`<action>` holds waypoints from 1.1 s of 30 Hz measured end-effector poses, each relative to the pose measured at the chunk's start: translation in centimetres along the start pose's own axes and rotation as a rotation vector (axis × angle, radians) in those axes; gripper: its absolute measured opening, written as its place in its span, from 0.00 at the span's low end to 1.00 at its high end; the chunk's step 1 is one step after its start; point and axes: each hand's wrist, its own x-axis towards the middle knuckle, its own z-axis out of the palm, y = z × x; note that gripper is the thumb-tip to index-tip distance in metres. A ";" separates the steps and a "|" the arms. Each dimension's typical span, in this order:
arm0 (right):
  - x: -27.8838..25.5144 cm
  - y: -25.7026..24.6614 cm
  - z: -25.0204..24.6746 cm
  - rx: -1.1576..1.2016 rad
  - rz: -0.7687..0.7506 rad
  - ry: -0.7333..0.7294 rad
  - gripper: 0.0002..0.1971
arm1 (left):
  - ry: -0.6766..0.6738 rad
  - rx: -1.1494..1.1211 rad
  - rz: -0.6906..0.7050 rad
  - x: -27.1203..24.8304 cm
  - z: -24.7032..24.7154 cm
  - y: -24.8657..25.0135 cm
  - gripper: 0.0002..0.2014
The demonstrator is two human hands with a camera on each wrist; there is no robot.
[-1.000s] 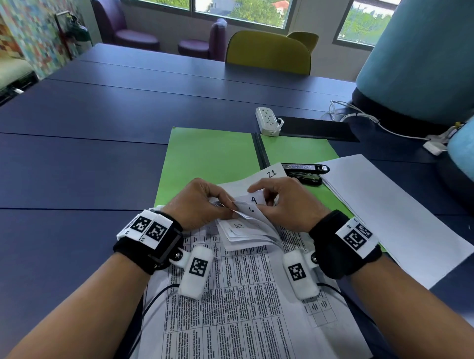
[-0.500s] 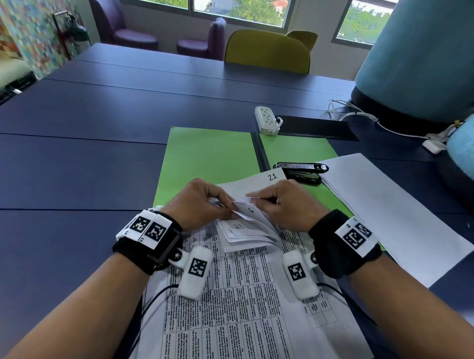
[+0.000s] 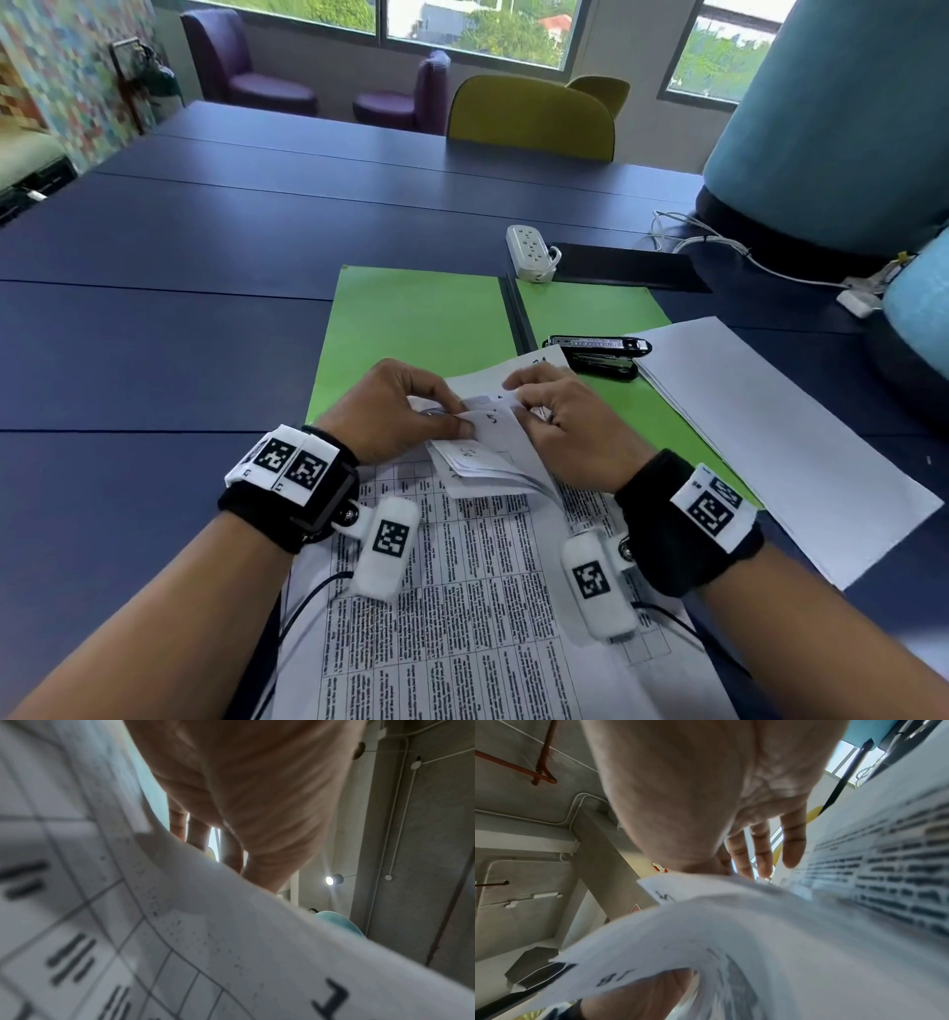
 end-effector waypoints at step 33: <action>-4.8 4.7 -13.9 0.108 0.284 0.937 0.16 | 0.093 -0.042 -0.052 0.2 0.0 -0.6 0.06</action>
